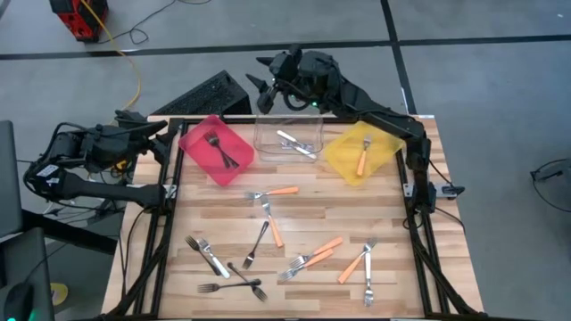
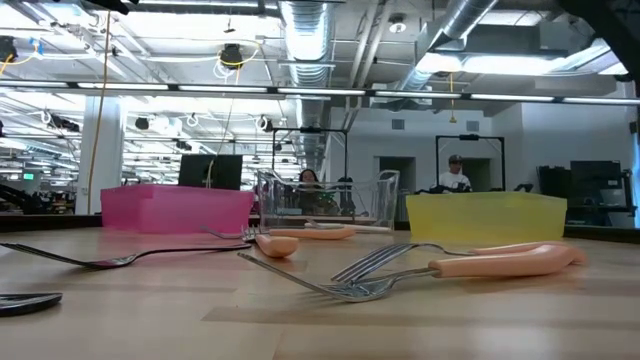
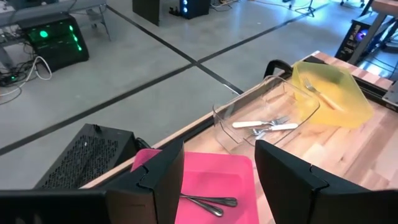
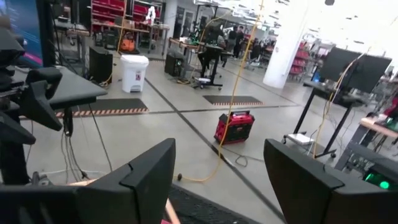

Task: Sort silverware by color (type)
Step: Put the white fork into the transparent bin

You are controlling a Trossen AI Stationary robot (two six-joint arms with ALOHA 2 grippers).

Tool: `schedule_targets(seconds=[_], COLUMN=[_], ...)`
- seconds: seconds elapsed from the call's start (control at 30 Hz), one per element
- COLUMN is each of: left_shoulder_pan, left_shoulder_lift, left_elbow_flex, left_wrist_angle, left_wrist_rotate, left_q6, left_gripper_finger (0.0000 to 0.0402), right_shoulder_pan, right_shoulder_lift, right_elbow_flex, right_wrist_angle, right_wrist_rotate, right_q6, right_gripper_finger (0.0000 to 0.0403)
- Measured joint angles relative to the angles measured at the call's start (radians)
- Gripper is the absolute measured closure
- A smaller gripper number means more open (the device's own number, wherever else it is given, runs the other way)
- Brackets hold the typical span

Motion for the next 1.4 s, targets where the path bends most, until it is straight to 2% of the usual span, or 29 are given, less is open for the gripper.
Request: schedule_targets(seconds=[0.33,0.47,0.67,0.87,1.03,1.17,1.3,1.4], left_shoulder_pan=[-0.001,-0.001,0.0,0.0,0.0,0.0,0.0,0.0], left_shoulder_lift=[0.0,0.0,0.0,0.005,0.021,0.052,0.106,0.16], left_elbow_flex=[0.0,0.0,0.0,0.0,0.0,0.0,0.0,0.0], left_wrist_angle=[0.001,0.015,0.016,0.016,0.071,0.144,0.197,0.245], left_wrist_rotate=[0.001,0.001,0.042,0.061,0.101,0.157,0.178,0.182], left_q6=[-0.006,-0.006,0.008,0.006,-0.007,-0.01,-0.011,-0.02], left_gripper_finger=[0.0219,0.0219,0.0219,0.0219,0.0219,0.0219,0.0219,0.0219], right_shoulder_pan=[0.0,0.003,0.053,0.13,0.226,0.332,0.447,0.525], right_shoulder_lift=[-0.135,-0.218,-0.357,-0.482,-0.514,-0.507,-0.509,-0.537], right_elbow_flex=[0.0,0.0,0.001,0.001,0.001,0.0,-0.023,-0.071], right_wrist_angle=[-0.079,-0.204,-0.507,-0.85,-1.109,-1.236,-1.246,-1.244], right_wrist_rotate=[0.0,0.0,0.0,0.0,0.015,0.084,0.14,0.238], right_q6=[-0.048,-0.046,-0.012,0.237,0.43,0.463,0.423,0.425], right_gripper_finger=[0.0132,0.0132,0.0132,0.0132,0.0132,0.0132,0.0132,0.0132])
